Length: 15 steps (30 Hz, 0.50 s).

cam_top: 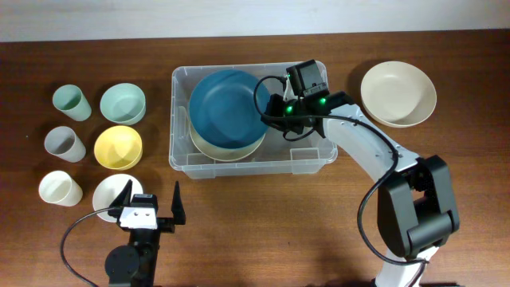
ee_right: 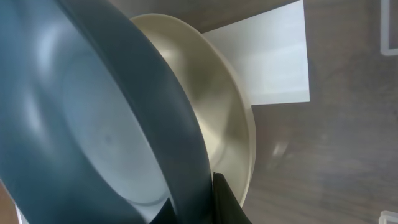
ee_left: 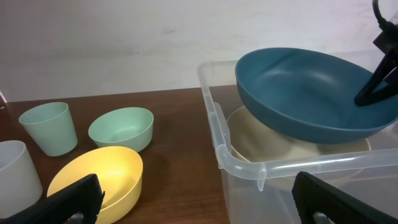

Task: Pack container
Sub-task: 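Lower the blue bowl onto the cream bowl and release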

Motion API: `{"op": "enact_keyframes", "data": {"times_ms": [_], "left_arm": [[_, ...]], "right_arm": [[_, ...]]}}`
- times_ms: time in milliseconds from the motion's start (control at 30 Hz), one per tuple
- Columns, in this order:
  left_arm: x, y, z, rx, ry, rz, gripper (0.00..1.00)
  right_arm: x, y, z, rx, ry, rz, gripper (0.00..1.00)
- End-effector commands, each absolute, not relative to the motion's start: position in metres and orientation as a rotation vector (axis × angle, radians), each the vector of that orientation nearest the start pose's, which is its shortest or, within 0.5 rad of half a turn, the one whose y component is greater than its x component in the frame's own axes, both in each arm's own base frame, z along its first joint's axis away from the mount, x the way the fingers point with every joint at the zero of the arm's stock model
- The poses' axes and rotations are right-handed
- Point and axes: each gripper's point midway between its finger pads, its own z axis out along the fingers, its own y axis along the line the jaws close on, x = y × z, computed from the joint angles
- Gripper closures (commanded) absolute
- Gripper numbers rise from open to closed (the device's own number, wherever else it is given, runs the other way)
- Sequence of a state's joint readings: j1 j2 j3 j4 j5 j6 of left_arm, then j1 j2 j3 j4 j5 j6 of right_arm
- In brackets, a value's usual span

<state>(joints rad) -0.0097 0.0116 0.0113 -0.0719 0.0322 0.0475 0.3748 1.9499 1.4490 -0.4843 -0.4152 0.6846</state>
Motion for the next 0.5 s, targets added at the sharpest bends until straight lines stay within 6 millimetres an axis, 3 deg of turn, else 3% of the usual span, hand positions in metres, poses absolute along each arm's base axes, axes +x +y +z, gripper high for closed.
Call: {"op": "enact_keyframes", "data": {"times_ms": [0, 267, 467], "left_arm": [[0.246, -0.006, 0.157, 0.06, 1.646, 0.005, 0.01], [0.246, -0.006, 0.157, 0.06, 1.646, 0.005, 0.01], [0.246, -0.006, 0.157, 0.06, 1.646, 0.005, 0.01]], "right_arm": [[0.43, 0.248, 0.093, 0.252, 2.707, 0.902, 0.92], [0.426, 0.259, 0.086, 0.223, 2.724, 0.905, 0.91], [0.426, 0.258, 0.086, 0.224, 2.725, 0.904, 0.78]]}}
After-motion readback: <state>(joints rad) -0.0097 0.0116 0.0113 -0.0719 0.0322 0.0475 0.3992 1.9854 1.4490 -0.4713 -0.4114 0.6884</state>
